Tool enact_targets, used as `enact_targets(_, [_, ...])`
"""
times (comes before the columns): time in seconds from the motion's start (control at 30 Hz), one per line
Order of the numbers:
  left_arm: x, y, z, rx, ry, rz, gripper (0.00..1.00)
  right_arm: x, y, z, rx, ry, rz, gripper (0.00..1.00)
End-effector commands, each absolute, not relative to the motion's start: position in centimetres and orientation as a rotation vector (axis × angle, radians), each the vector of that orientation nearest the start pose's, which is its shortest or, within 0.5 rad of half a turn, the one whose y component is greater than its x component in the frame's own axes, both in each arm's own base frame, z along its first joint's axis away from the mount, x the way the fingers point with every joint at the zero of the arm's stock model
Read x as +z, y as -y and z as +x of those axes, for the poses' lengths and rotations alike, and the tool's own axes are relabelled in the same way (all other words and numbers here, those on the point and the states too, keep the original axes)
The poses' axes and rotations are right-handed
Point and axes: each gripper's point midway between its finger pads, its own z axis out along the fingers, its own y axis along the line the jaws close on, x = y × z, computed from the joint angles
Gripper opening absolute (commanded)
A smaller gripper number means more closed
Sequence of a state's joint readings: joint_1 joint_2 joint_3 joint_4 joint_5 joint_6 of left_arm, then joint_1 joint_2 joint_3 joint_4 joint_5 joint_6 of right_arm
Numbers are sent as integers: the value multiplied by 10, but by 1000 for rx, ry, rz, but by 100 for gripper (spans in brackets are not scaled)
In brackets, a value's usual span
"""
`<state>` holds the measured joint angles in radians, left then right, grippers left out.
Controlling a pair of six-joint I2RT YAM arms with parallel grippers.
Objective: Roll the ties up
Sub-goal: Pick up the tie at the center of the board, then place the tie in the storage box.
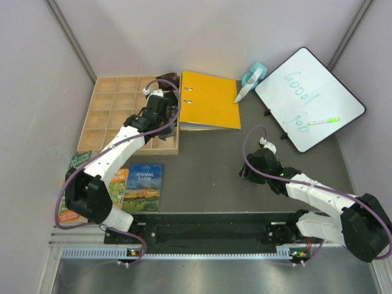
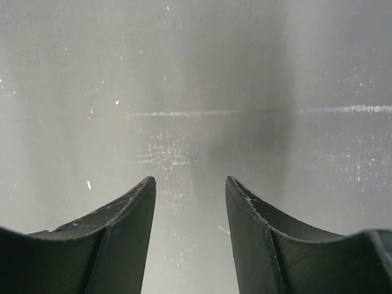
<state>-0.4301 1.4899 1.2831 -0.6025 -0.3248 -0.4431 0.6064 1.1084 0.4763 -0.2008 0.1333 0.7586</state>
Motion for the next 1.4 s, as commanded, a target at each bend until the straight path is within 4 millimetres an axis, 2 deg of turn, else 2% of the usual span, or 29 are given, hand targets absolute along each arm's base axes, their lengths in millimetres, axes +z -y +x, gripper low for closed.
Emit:
enact_targets(0.0, [190,130,395,-167,-2280,-170,0,58,-172,239,503,-2385,228,50])
enact_targets(0.1, [187,129,402,-175,-2283,-179,0,57,-172,239,502,-2389,222,50])
enact_targets(0.3, [166,134,409,-233,-2323,-197,0,58,-172,240,502,-2387,224,50])
enact_targets(0.47, [163,136,413,-256,-2295,-209,0,57,-172,239,502,-2390,223,50])
enact_targets(0.73, [122,130,421,-197,-2352,-236,0,57,-172,240,502,-2389,225,50])
enact_targets(1.0, [99,124,433,-151,-2376,-275,0,56,-172,240,499,-2393,225,49])
enact_targets(1.2, [85,99,425,-4,-2406,-359,0,57,-173,240,500,-2392,223,49])
enact_targets(1.37, [69,91,416,39,-2454,-380,0,56,-173,240,500,-2394,223,49])
